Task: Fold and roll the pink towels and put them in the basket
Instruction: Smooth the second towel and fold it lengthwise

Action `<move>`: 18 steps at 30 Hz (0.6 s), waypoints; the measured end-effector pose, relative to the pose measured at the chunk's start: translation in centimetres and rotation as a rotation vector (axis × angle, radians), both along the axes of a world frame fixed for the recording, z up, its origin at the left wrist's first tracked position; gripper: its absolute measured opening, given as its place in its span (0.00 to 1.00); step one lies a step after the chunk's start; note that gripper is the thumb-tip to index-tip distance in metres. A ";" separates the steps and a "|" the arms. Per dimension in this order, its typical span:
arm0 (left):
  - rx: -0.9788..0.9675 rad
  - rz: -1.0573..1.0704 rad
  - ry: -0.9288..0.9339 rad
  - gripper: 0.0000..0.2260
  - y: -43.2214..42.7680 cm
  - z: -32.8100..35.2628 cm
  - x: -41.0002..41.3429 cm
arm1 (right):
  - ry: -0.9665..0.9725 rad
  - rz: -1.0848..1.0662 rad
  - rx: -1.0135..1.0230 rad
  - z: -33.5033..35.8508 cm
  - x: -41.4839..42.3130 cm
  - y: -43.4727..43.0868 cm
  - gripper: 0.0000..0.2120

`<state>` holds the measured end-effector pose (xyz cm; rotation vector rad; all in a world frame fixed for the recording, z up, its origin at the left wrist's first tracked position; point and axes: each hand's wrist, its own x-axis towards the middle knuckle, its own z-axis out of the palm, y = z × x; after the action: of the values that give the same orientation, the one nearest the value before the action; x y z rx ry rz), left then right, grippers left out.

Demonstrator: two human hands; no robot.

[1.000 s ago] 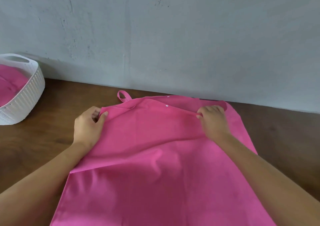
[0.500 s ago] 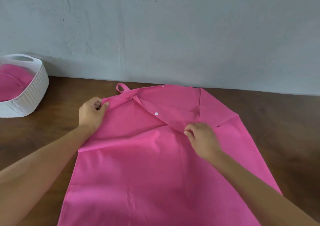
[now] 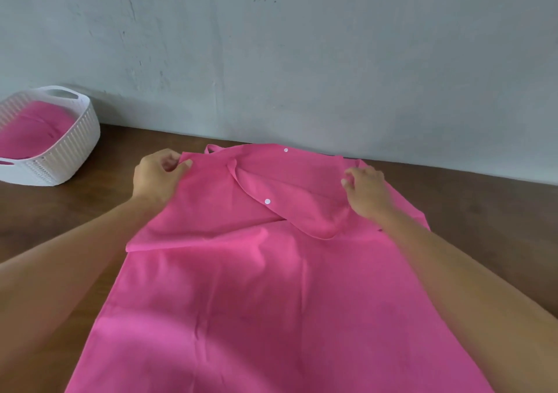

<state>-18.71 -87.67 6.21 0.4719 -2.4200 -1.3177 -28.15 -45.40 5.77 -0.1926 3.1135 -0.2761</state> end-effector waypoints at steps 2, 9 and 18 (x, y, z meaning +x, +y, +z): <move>0.000 0.017 -0.003 0.04 0.6 0.4 0.0 | -0.068 -0.021 0.039 -0.2 -1.9 0.6 0.20; 0.088 0.096 -0.013 0.03 2.8 1.2 0.1 | -0.250 -0.067 0.106 -2.2 -4.7 1.0 0.29; 0.083 0.164 -0.019 0.03 4.3 2.4 0.9 | -0.117 -0.035 0.057 -1.5 -4.2 2.5 0.20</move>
<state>-17.80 -83.33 8.57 0.6924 -2.2927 -1.3512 -32.37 -42.94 4.27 -0.1167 3.0068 -0.1907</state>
